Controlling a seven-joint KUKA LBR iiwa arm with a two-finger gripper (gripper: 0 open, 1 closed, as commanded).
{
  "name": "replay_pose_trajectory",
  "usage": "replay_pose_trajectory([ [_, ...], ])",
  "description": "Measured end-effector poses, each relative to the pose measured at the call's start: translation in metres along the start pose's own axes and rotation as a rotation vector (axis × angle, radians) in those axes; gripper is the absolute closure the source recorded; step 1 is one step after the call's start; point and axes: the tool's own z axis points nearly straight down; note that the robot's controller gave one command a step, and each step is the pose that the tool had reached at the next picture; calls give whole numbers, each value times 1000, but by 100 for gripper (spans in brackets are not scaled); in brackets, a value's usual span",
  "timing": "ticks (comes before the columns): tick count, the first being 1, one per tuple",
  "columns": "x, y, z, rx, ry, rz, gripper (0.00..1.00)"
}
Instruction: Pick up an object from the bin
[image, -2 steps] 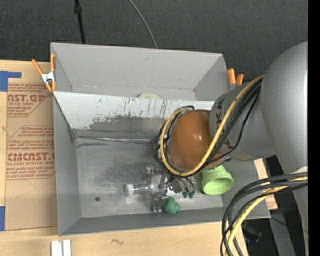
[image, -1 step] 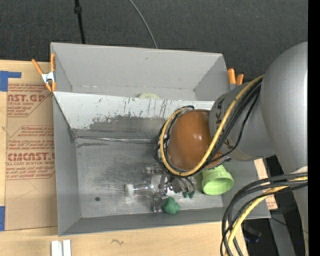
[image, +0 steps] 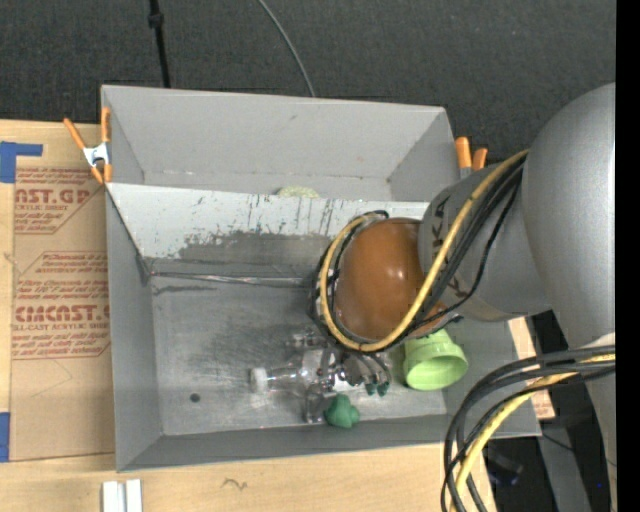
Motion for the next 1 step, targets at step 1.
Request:
replay_pose_trajectory([
  [1,1,0,-7,0,7,0,100],
])
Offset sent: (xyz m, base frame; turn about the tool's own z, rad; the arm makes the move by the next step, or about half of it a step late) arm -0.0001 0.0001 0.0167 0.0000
